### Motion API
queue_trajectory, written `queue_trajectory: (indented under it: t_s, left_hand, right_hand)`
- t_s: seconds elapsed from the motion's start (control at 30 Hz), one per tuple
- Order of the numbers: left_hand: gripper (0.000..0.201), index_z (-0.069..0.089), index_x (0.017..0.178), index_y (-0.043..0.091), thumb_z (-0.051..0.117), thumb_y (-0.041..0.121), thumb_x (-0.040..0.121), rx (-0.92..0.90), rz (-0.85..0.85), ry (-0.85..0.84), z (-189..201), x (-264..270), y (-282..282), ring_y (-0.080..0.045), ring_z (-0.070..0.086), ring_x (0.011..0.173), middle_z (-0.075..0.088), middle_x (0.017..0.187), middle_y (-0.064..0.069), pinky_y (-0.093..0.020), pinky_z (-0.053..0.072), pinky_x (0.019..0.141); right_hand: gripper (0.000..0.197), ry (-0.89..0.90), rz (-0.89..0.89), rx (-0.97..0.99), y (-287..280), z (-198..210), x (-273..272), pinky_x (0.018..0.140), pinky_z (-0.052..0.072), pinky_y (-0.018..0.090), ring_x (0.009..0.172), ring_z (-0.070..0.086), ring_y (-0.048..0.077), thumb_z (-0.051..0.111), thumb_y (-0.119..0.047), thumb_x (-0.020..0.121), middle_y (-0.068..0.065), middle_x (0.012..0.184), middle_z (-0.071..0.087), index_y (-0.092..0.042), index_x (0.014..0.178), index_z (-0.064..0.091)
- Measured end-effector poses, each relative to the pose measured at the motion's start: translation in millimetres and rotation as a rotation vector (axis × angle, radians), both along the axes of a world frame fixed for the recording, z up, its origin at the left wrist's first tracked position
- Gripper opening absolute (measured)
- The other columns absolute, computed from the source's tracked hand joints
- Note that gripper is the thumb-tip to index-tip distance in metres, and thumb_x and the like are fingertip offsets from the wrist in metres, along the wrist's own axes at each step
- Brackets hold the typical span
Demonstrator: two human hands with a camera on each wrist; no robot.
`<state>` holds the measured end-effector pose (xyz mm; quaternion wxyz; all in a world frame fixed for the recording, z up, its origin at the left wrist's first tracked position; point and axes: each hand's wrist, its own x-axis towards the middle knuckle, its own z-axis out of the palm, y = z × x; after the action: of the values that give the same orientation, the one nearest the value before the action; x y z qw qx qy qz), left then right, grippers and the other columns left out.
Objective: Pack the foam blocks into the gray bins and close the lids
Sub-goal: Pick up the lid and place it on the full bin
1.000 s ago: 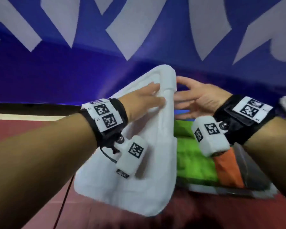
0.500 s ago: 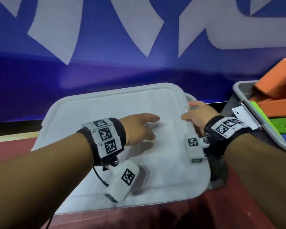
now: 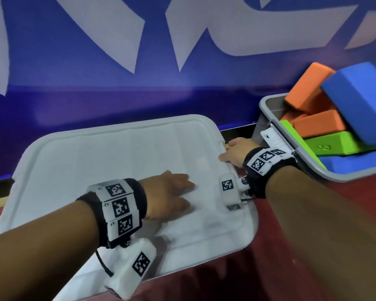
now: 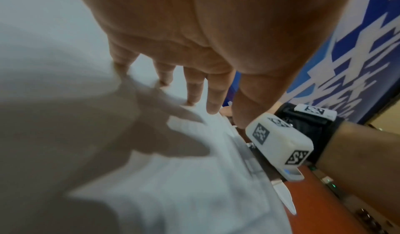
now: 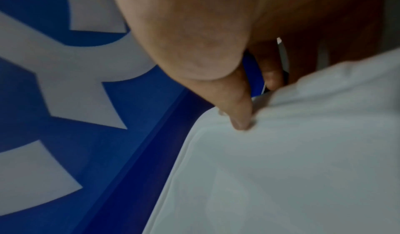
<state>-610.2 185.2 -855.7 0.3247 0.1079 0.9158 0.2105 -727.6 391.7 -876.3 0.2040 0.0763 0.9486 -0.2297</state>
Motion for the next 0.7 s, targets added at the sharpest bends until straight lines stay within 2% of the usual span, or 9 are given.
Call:
queue_trajectory:
  t_s: [0.03, 0.1, 0.2, 0.33, 0.4, 0.47, 0.53, 0.63, 0.7]
  left_hand:
    - [0.057, 0.031, 0.147, 0.043, 0.052, 0.043, 0.094, 0.014, -0.02, 0.0, -3.0, 1.5, 2.0, -0.003, -0.005, 0.148, 0.009, 0.159, 0.024, -0.042, 0.003, 0.122]
    - [0.055, 0.033, 0.146, 0.043, 0.051, 0.045, 0.094, 0.021, -0.067, 0.001, -8.4, 2.1, 10.1, -0.002, -0.008, 0.147, 0.007, 0.159, 0.025, -0.047, -0.001, 0.122]
    - [0.055, 0.03, 0.148, 0.041, 0.049, 0.045, 0.096, -0.019, -0.092, 0.012, -12.2, -1.9, 18.9, -0.003, -0.01, 0.148, 0.004, 0.159, 0.026, -0.051, -0.005, 0.12]
    - [0.057, 0.031, 0.148, 0.038, 0.05, 0.044, 0.095, -0.013, -0.111, 0.001, -15.6, -6.6, 13.8, -0.004, -0.009, 0.148, 0.004, 0.159, 0.024, -0.049, 0.003, 0.121]
    - [0.057, 0.03, 0.148, 0.037, 0.05, 0.044, 0.095, -0.014, -0.115, -0.002, -16.3, -7.4, 7.2, -0.004, -0.009, 0.148, 0.003, 0.159, 0.025, -0.048, 0.004, 0.121]
    - [0.057, 0.03, 0.148, 0.038, 0.051, 0.044, 0.095, -0.008, -0.103, -0.003, -16.6, -6.8, 2.6, -0.002, -0.009, 0.147, 0.002, 0.159, 0.025, -0.046, 0.004, 0.122]
    - [0.057, 0.03, 0.149, 0.038, 0.051, 0.042, 0.096, -0.016, -0.108, 0.006, -17.3, -6.0, 2.5, -0.002, -0.009, 0.147, 0.001, 0.159, 0.024, -0.046, 0.004, 0.122]
    - [0.056, 0.03, 0.148, 0.038, 0.05, 0.041, 0.097, -0.037, -0.113, 0.026, -18.7, -6.1, 3.0, -0.003, -0.008, 0.148, 0.001, 0.159, 0.024, -0.048, 0.003, 0.121]
    - [0.055, 0.031, 0.148, 0.037, 0.051, 0.04, 0.096, -0.004, -0.096, 0.011, -18.9, -8.4, 1.3, -0.001, -0.007, 0.147, 0.003, 0.159, 0.024, -0.043, 0.004, 0.122]
  right_hand:
    - [0.031, -0.046, 0.057, 0.089, 0.4, 3.0, 1.1, 0.095, 0.049, 0.034, 0.108, 0.061, 0.028, 0.055, -0.033, 0.091, 0.009, 0.111, 0.064, -0.01, 0.111, 0.06]
    - [0.035, -0.106, 0.111, 0.192, 6.6, 2.7, -0.1, 0.09, 0.048, 0.033, 0.101, 0.061, 0.028, 0.044, -0.038, 0.096, 0.009, 0.092, 0.061, -0.008, 0.083, 0.057]
    - [0.038, -0.126, 0.071, 0.188, 21.6, -2.9, -2.8, 0.082, 0.043, 0.031, 0.091, 0.056, 0.027, 0.045, -0.047, 0.097, 0.008, 0.092, 0.055, -0.012, 0.085, 0.052]
    - [0.043, -0.167, -0.097, -0.062, 26.0, -12.7, 0.0, 0.066, 0.043, 0.028, 0.081, 0.056, 0.025, 0.053, -0.048, 0.094, 0.006, 0.078, 0.056, -0.01, 0.073, 0.052]
    - [0.042, -0.146, -0.097, -0.065, 21.6, -14.6, -2.0, 0.061, 0.044, 0.027, 0.073, 0.059, 0.024, 0.055, -0.051, 0.091, 0.007, 0.08, 0.062, -0.01, 0.082, 0.061]
    - [0.047, -0.112, -0.029, 0.019, 15.9, -12.3, -5.6, 0.075, 0.051, 0.031, 0.086, 0.064, 0.027, 0.053, -0.051, 0.091, 0.009, 0.098, 0.067, -0.009, 0.108, 0.064]
    - [0.054, -0.101, 0.015, 0.137, 10.0, -6.0, -7.0, 0.093, 0.047, 0.033, 0.107, 0.061, 0.03, 0.046, -0.048, 0.095, 0.012, 0.118, 0.063, -0.006, 0.127, 0.056]
    - [0.056, -0.12, 0.043, 0.246, 2.4, 3.0, -7.1, 0.102, 0.043, 0.036, 0.117, 0.056, 0.03, 0.038, -0.047, 0.099, 0.016, 0.127, 0.059, -0.004, 0.132, 0.05]
    - [0.053, -0.149, 0.047, 0.255, 3.2, -1.1, -8.9, 0.091, 0.047, 0.034, 0.108, 0.059, 0.029, 0.046, -0.047, 0.095, 0.014, 0.118, 0.062, -0.005, 0.128, 0.052]
